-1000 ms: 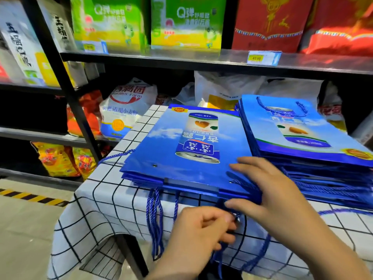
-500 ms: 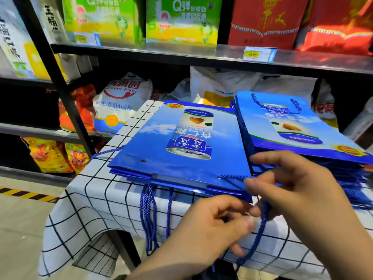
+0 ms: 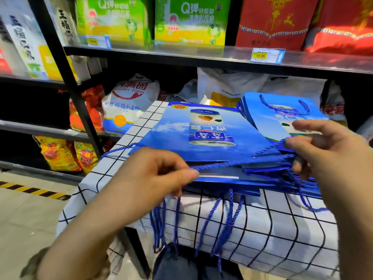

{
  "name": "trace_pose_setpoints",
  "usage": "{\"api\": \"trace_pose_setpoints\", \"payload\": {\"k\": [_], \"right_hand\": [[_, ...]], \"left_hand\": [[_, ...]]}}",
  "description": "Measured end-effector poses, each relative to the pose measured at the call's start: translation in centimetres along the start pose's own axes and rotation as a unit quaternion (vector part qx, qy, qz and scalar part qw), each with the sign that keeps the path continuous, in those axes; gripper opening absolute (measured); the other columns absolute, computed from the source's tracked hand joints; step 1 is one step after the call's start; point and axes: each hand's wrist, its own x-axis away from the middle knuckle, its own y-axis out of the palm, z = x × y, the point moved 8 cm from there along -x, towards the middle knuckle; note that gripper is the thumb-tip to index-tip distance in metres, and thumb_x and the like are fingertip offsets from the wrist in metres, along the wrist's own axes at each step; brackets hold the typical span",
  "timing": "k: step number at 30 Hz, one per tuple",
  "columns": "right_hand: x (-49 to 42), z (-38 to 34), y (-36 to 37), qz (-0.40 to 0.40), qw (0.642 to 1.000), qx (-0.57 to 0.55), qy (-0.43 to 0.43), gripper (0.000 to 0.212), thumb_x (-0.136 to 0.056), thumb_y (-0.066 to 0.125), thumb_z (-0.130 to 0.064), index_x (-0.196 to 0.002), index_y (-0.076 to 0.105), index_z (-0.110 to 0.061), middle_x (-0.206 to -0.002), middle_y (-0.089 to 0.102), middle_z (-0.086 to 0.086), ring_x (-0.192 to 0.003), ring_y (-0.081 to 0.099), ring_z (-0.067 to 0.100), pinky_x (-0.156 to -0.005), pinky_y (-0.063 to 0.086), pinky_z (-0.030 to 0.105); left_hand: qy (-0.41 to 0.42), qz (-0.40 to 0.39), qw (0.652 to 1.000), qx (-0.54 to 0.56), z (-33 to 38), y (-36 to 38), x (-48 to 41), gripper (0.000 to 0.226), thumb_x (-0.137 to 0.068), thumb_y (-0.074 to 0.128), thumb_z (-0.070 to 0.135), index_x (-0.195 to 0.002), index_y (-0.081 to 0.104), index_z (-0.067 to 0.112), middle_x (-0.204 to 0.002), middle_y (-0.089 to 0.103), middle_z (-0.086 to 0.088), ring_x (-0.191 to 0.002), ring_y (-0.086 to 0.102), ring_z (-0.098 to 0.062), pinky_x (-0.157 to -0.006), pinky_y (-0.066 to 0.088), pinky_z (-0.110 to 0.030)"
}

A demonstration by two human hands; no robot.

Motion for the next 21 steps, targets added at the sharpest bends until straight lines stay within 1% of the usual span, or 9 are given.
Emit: {"api": "trace_pose_setpoints", "payload": {"k": [2, 5, 7, 9, 10, 12, 15, 18, 21], "right_hand": [[-0.4, 0.5, -0.2, -0.002, 1.000, 0.021, 0.001, 0.024, -0.084, 0.060, 0.000, -0.085, 0.057, -0.024, -0.053, 0.061, -0.003, -0.030, 0.043, 0.006, -0.032, 0.034, 0.015], [-0.5, 1.2, -0.7, 0.023, 0.995, 0.095, -0.012, 0.017, -0.081, 0.065, -0.009, -0.082, 0.058, -0.025, -0.053, 0.061, -0.006, -0.039, 0.048, 0.009, -0.045, 0.044, 0.017], [0.0, 0.1, -0.9, 0.083, 0.964, 0.243, -0.075, 0.015, -0.078, 0.070, -0.022, -0.080, 0.056, -0.026, -0.056, 0.055, -0.002, -0.054, 0.050, 0.016, -0.058, 0.037, 0.013], [1.6, -2.4, 0.6, 0.114, 0.922, 0.330, -0.166, 0.011, -0.078, 0.068, -0.032, -0.079, 0.058, -0.028, -0.060, 0.052, -0.006, -0.061, 0.049, 0.021, -0.059, 0.033, 0.023], [2.4, -3.5, 2.1, 0.092, 0.917, 0.332, -0.204, 0.008, -0.078, 0.065, -0.035, -0.077, 0.061, -0.027, -0.063, 0.055, -0.006, -0.062, 0.052, 0.020, -0.061, 0.036, 0.027], [3.5, -4.2, 6.1, -0.016, 0.927, 0.305, -0.216, 0.018, -0.081, 0.061, -0.039, -0.075, 0.069, -0.024, -0.071, 0.066, -0.005, -0.068, 0.059, 0.018, -0.066, 0.046, 0.031], [3.7, -3.1, 11.4, -0.177, 0.953, 0.214, -0.118, 0.025, -0.076, 0.061, -0.049, -0.073, 0.071, -0.026, -0.072, 0.068, -0.010, -0.070, 0.059, 0.008, -0.070, 0.050, 0.033], [2.8, -2.7, 13.4, -0.199, 0.974, 0.098, -0.051, 0.015, -0.075, 0.068, -0.036, -0.070, 0.071, -0.023, -0.060, 0.064, -0.008, -0.055, 0.054, 0.010, -0.058, 0.047, 0.026], [2.3, -2.1, 14.2, -0.208, 0.978, 0.013, 0.005, 0.007, -0.075, 0.071, -0.021, -0.081, 0.069, -0.020, -0.062, 0.066, -0.006, -0.045, 0.052, 0.009, -0.045, 0.038, 0.014]], "left_hand": [[0.007, 0.014, 0.998, -0.057, 0.6, -1.4, -0.7, 0.018, -0.070, 0.070, 0.029, -0.058, 0.067, 0.016, -0.047, 0.060, 0.003, -0.039, 0.045, -0.001, -0.041, 0.036, -0.013], [0.039, 0.003, 0.993, -0.108, 1.8, -2.4, -1.6, 0.024, -0.061, 0.068, 0.043, -0.059, 0.069, 0.019, -0.049, 0.061, 0.008, -0.043, 0.046, 0.000, -0.046, 0.038, -0.014], [0.055, 0.044, 0.995, -0.076, 2.4, -3.1, -2.6, 0.025, -0.064, 0.068, 0.042, -0.062, 0.069, 0.018, -0.046, 0.057, 0.009, -0.040, 0.044, -0.001, -0.043, 0.037, -0.012], [0.046, 0.079, 0.995, -0.048, 2.3, -3.1, -4.0, 0.023, -0.075, 0.069, 0.030, -0.061, 0.067, 0.012, -0.045, 0.054, 0.006, -0.036, 0.043, -0.004, -0.038, 0.036, -0.012], [0.037, 0.089, 0.995, -0.036, 2.0, -3.0, -4.6, 0.023, -0.078, 0.068, 0.025, -0.061, 0.065, 0.010, -0.045, 0.054, 0.005, -0.034, 0.044, -0.005, -0.037, 0.034, -0.012], [0.017, 0.093, 0.996, -0.003, 1.5, -2.4, -5.5, 0.023, -0.082, 0.065, 0.020, -0.061, 0.062, 0.010, -0.045, 0.056, 0.004, -0.033, 0.046, -0.006, -0.037, 0.035, -0.013], [0.007, 0.096, 0.994, 0.047, 1.2, -2.1, -5.6, 0.020, -0.083, 0.064, 0.016, -0.063, 0.062, 0.012, -0.048, 0.062, 0.003, -0.036, 0.050, -0.005, -0.039, 0.038, -0.014], [0.012, 0.146, 0.987, 0.068, 1.1, -3.1, -5.0, 0.018, -0.083, 0.064, 0.016, -0.065, 0.066, 0.015, -0.052, 0.065, 0.004, -0.041, 0.051, -0.005, -0.040, 0.039, -0.012], [0.027, 0.168, 0.980, 0.103, 1.0, -3.5, -4.5, 0.017, -0.083, 0.063, 0.012, -0.066, 0.067, 0.013, -0.053, 0.066, 0.005, -0.043, 0.052, -0.002, -0.043, 0.039, -0.010]]}}
